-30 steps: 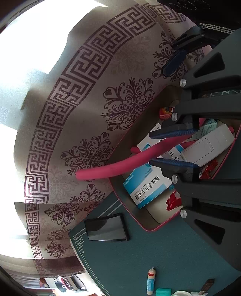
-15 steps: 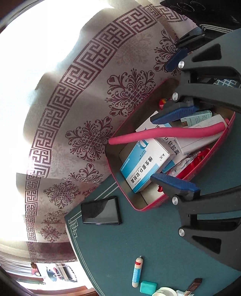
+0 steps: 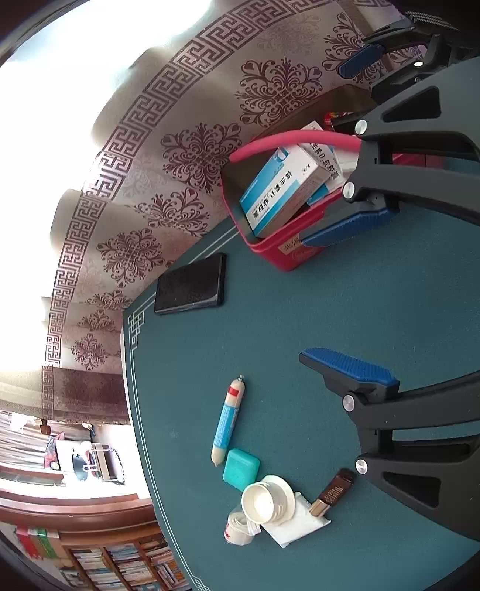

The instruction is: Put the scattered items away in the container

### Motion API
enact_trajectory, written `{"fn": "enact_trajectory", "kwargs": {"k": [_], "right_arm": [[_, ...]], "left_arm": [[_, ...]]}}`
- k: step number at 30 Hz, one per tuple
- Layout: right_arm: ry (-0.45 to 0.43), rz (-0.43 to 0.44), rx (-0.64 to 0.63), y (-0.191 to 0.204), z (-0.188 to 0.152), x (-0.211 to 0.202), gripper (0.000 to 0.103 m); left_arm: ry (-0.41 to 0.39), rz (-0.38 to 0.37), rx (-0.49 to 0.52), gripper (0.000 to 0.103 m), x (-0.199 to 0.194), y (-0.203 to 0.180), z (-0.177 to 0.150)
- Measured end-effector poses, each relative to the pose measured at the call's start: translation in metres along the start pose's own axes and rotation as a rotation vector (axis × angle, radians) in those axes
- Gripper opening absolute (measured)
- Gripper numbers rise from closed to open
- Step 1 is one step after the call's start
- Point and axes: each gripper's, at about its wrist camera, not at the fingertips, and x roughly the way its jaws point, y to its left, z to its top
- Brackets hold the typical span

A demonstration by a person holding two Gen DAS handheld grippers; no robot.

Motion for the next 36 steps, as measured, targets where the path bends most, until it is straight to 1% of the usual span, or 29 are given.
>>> {"fn": "enact_trajectory", "kwargs": {"k": [5,10,14,17,21,26,32,36], "right_arm": [[0.027,0.067,-0.045,0.029,-0.002,0.009,0.080],[0.092,0.163,-0.075,0.060,-0.007,0.031,0.080],[0.152,0.236,-0.089,0.086,-0.009,0.052,0.080],[0.186,0.276,-0.116,0.107,-0.010,0.065,0.080],[0.213,0.321,-0.161,0.134,-0.011,0.080,0.080],[0.252,0.378,-0.204,0.164,-0.009,0.103,0.080],[0.279,0.404,-0.272,0.199,-0.008,0.123,0.080],[0.293,0.425,-0.333,0.222,-0.010,0.137,0.080]], "left_arm": [[0.007,0.072,-0.096,0.061,-0.004,0.054,-0.009],[-0.004,0.159,-0.192,0.061,-0.014,0.110,-0.020],[-0.007,0.268,-0.229,0.061,-0.022,0.148,-0.028],[-0.001,0.316,-0.255,0.061,-0.025,0.172,-0.033],[0.008,0.333,-0.296,0.061,-0.027,0.195,-0.040],[0.006,0.339,-0.328,0.061,-0.028,0.211,-0.048],[0.001,0.344,-0.330,0.061,-0.029,0.219,-0.053],[-0.003,0.344,-0.363,0.061,-0.029,0.227,-0.055]]}}
